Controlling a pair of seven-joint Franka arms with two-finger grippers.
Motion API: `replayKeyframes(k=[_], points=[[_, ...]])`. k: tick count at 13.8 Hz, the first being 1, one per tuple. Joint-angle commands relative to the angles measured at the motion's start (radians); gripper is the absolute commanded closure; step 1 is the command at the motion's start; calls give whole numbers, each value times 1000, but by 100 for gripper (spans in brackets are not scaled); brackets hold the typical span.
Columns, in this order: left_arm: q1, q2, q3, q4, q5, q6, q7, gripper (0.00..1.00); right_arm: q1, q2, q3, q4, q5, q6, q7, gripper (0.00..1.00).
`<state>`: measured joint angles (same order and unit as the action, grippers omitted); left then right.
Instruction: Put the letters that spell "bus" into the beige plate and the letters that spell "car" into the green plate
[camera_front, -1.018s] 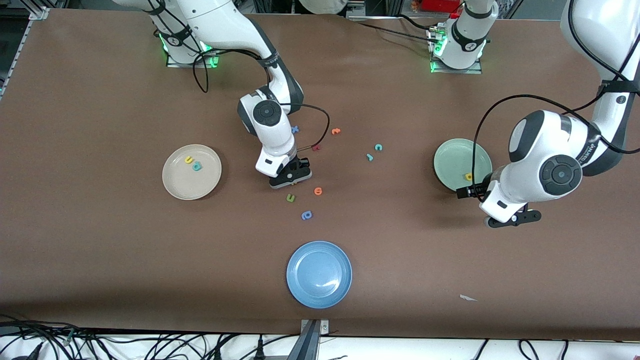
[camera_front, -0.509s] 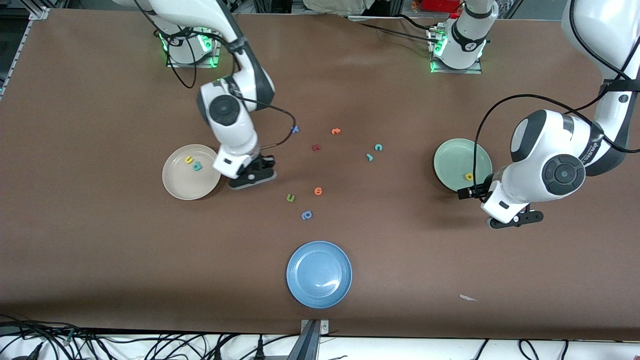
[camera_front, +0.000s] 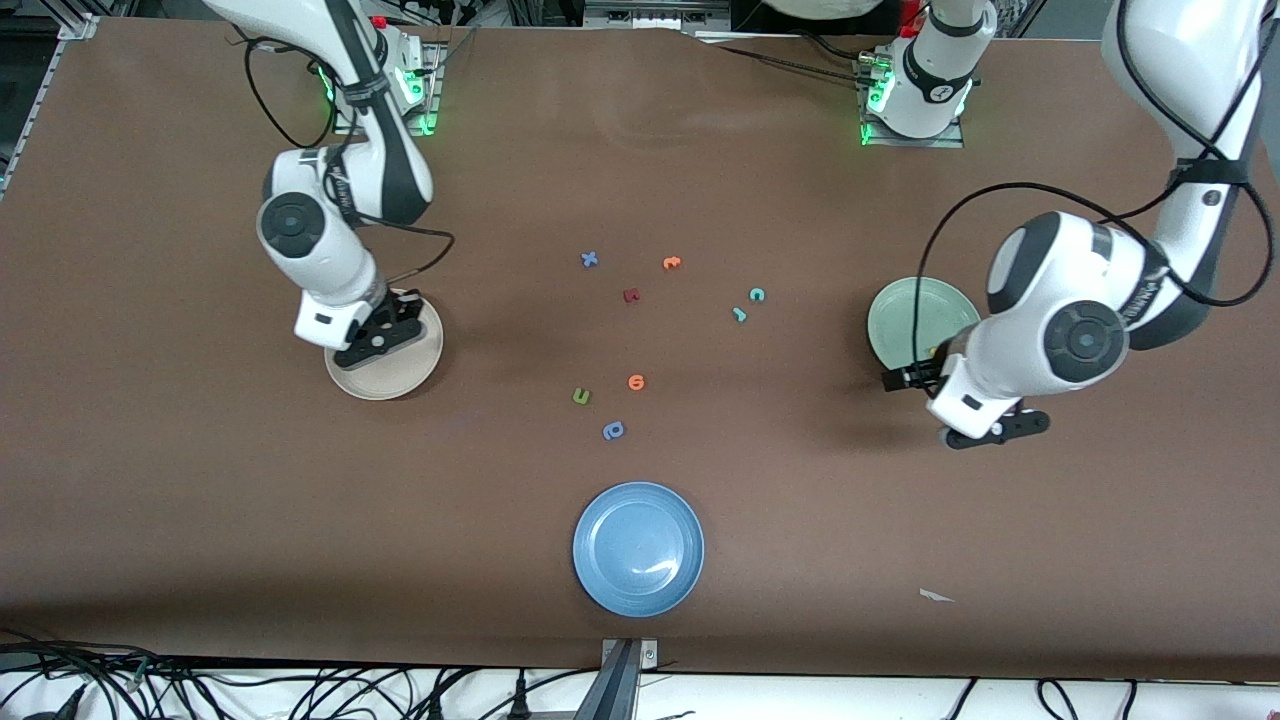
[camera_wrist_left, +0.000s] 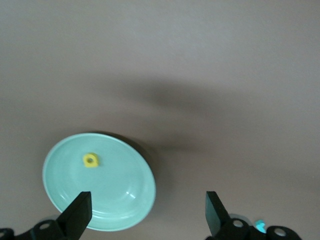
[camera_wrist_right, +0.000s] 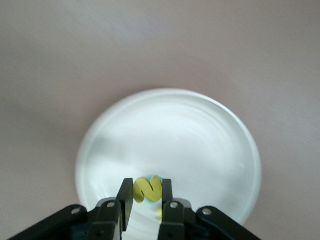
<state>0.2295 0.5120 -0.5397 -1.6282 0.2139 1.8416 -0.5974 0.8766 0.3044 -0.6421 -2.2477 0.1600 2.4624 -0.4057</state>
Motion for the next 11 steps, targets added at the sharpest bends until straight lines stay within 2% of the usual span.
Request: replayKeyframes(k=[1, 4, 5, 6, 7, 11], points=[[-77, 25, 4, -7, -18, -5, -112, 0, -22, -27, -57, -41, 4, 10, -164, 85], [-159, 60, 3, -56, -19, 59, -243, 0, -60, -21, -57, -41, 6, 6, -206, 82], [-171, 51, 0, -117, -28, 120, -266, 0, -59, -21, -56, -41, 12, 4, -200, 70], [-167, 30, -26, -192, -30, 192, -283, 0, -57, -27, -51, -35, 39, -9, -194, 27], [-162, 13, -40, -253, -28, 261, -304, 0, -56, -33, -50, -26, 73, -28, -194, 1], [-177, 3, -65, -404, -24, 415, -349, 0, -56, -37, -51, 68, 92, -167, -194, 0]])
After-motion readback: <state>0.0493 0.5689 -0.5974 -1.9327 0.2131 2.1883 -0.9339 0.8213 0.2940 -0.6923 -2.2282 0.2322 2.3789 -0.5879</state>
